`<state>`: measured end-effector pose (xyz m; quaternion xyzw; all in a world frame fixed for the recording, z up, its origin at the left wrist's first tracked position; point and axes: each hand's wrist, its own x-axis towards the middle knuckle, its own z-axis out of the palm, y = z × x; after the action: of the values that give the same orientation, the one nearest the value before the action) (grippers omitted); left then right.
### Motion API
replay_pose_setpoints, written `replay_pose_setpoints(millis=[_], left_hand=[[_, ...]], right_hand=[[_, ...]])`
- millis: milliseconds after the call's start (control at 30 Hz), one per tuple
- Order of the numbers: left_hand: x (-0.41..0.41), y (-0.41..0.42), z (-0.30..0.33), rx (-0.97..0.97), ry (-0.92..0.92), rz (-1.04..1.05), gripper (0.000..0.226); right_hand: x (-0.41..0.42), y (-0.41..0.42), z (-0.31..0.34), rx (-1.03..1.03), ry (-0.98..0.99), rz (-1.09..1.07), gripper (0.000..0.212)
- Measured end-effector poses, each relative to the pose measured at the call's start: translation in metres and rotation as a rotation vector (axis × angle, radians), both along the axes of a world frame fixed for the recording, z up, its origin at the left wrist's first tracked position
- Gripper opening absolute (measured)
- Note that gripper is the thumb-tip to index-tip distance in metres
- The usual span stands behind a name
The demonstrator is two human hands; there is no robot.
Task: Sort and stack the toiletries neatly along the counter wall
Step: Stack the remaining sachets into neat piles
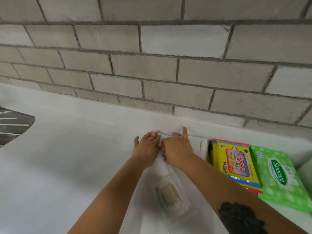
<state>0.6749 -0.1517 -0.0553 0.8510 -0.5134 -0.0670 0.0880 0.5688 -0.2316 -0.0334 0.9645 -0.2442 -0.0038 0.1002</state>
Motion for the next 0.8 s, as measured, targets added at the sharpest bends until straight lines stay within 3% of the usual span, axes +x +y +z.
replay_pose_setpoints(millis=[233,367,533,800], left_hand=[[0.0,0.0,0.002,0.003,0.096,-0.01,0.049],[0.016,0.009,0.008,-0.083,0.193,-0.102,0.055],[0.029,0.021,0.009,-0.004,0.219,-0.23,0.097],[0.035,0.014,0.007,-0.092,0.161,-0.228,0.056]], right_hand=[[0.002,-0.002,-0.001,0.013,0.018,0.002,0.038],[-0.006,-0.002,0.002,0.051,-0.065,0.062,0.043],[-0.011,0.003,0.003,0.092,-0.101,0.113,0.046],[-0.011,0.0,0.012,0.052,-0.066,0.125,0.037]])
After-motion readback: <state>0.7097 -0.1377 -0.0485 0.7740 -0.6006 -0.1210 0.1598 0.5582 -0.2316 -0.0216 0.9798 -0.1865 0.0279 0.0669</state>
